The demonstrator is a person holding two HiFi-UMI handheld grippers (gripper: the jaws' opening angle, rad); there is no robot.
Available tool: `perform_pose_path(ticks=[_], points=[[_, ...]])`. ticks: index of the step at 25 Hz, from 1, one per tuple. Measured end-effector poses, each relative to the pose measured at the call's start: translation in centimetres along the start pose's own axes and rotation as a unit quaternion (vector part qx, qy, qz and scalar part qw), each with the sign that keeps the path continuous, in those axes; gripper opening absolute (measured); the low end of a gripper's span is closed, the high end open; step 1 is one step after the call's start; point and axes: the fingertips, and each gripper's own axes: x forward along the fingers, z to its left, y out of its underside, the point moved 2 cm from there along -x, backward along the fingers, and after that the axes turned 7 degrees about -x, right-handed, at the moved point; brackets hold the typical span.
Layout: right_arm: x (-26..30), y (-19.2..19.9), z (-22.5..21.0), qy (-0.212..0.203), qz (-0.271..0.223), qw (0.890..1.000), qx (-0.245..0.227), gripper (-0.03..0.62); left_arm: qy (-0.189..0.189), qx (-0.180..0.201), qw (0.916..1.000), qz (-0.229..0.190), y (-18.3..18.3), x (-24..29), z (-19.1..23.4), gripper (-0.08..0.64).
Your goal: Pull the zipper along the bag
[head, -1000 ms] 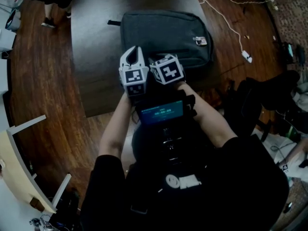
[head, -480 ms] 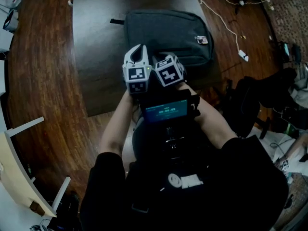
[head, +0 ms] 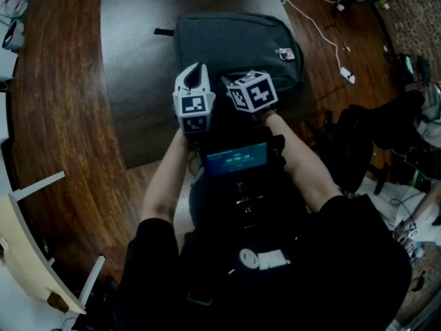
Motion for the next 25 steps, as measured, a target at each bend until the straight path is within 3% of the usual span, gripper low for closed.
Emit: perform_pose_path(ticks=[12, 19, 25], points=[[-0.5, -0.9, -1.6, -0.071, -0.013, 0.996, 0.058, 0.003, -0.022, 0.024, 0.9995, 0.002, -0.8, -0.3, 0.0, 0.003], [0.0, -0.6, -0.4, -0.094, -0.013, 0.995, 0.034, 0.006, -0.051, 0.034, 0.9978, 0.025, 0.1, -0.3, 1.8, 0.003], [0.1, -0.6, 0.6, -0.085, -0.012, 0.996, -0.008, 0.084, -0.068, 0.033, 0.9936, 0.084, 0.1, 1.2, 2.8, 0.003]])
